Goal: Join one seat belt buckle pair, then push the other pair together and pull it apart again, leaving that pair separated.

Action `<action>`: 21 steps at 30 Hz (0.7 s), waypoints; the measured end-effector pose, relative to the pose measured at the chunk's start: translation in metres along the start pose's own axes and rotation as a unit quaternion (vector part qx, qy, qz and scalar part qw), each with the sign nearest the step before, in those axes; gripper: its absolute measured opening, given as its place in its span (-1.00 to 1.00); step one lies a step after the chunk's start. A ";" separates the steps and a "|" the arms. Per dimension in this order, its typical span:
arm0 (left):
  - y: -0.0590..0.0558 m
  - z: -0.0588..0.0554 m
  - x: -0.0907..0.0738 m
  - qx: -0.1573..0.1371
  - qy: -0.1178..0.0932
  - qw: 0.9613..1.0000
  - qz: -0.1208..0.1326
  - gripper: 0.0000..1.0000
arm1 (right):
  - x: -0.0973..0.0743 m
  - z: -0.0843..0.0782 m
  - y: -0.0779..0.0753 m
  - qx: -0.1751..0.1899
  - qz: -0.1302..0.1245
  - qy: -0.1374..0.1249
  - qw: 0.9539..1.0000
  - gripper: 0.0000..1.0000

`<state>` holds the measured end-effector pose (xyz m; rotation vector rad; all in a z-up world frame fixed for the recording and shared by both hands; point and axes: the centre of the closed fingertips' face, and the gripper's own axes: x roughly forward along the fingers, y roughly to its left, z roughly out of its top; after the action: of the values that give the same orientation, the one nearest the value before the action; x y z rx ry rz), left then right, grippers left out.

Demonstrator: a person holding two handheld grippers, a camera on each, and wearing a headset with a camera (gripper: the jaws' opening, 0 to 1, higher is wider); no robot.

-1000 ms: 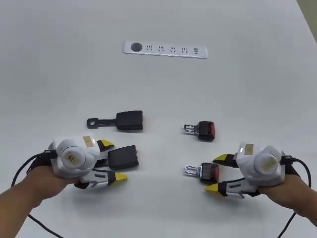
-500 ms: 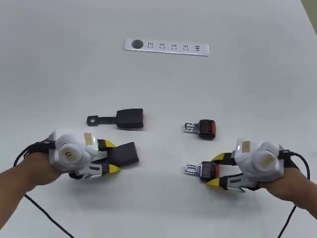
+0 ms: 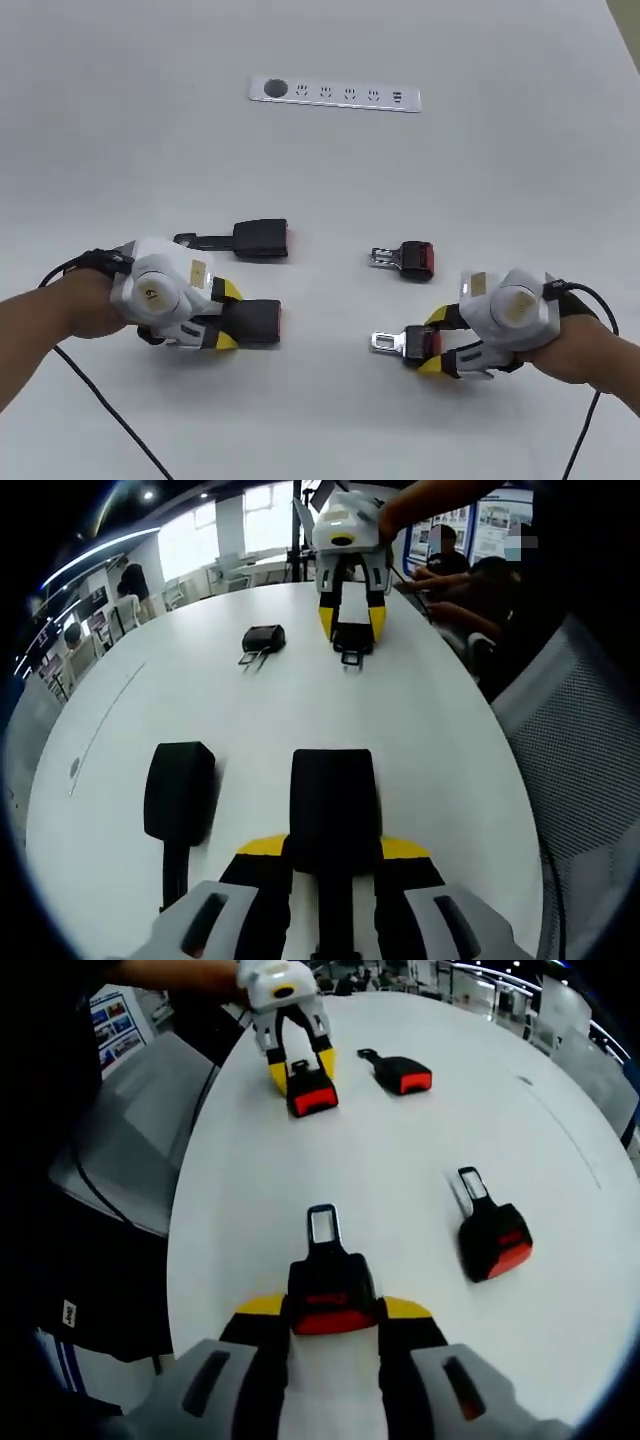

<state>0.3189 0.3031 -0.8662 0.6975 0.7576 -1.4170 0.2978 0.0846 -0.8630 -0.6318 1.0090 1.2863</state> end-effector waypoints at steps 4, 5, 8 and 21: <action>-0.002 0.000 -0.002 0.000 -0.003 1.000 -0.001 -0.36 | 0.000 0.000 -0.001 -0.004 0.001 0.005 1.000 -0.32; -0.003 0.001 -0.002 0.003 -0.003 1.000 -0.003 -0.36 | 0.000 0.001 -0.001 -0.004 0.002 0.007 1.000 -0.32; -0.003 0.001 -0.001 0.008 0.000 1.000 -0.007 -0.36 | 0.001 0.002 -0.002 -0.012 0.003 0.015 1.000 -0.32; -0.001 0.000 -0.004 0.006 0.005 1.000 -0.009 -0.36 | 0.010 0.021 -0.004 -0.029 0.005 0.009 1.000 -0.32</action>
<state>0.3179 0.3053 -0.8633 0.7084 0.7660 -1.4367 0.3064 0.1067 -0.8627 -0.6847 0.9933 1.3252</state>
